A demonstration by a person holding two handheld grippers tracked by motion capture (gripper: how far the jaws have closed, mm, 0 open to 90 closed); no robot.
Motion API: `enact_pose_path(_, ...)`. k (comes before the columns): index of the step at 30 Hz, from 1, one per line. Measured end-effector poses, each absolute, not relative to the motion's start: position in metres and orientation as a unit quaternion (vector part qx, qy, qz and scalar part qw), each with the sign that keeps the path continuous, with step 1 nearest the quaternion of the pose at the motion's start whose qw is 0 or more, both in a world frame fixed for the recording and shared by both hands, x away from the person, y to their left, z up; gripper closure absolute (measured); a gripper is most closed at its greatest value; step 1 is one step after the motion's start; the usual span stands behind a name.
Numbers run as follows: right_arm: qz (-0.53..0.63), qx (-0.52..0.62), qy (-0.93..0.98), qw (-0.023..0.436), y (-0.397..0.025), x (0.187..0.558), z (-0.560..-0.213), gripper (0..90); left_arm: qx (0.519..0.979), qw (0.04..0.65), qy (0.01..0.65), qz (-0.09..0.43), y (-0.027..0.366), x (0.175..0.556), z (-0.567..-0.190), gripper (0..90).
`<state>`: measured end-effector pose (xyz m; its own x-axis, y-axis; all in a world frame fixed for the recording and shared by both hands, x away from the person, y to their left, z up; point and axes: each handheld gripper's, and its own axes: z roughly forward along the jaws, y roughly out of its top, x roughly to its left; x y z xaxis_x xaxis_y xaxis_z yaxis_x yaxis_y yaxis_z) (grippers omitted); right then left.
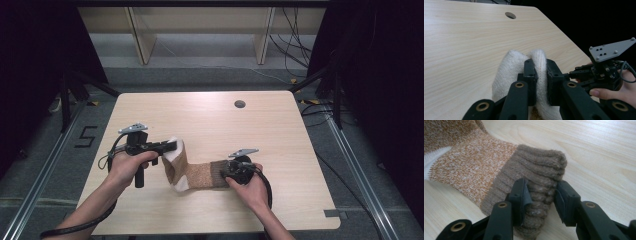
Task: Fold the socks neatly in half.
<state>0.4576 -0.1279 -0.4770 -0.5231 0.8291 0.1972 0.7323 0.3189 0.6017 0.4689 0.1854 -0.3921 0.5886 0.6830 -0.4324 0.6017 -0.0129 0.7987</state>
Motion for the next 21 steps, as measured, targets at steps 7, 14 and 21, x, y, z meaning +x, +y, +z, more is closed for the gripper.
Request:
enact_pose_path(7,0.332,0.468,0.814,0.086,-0.127,0.46,-0.478,62.6,0.714,0.539,0.446,0.038,0.177,0.469,-0.393,80.3)
enact_pose_path(14,0.332,0.462,0.818,0.087,-0.127,0.461,-0.478,62.6,0.724,0.533,0.436,0.045,0.161,0.471,-0.396,80.2)
enact_pose_path(21,0.332,0.463,0.817,0.087,-0.127,0.461,-0.478,62.5,0.733,0.528,0.425,0.047,0.148,0.474,-0.4,80.2)
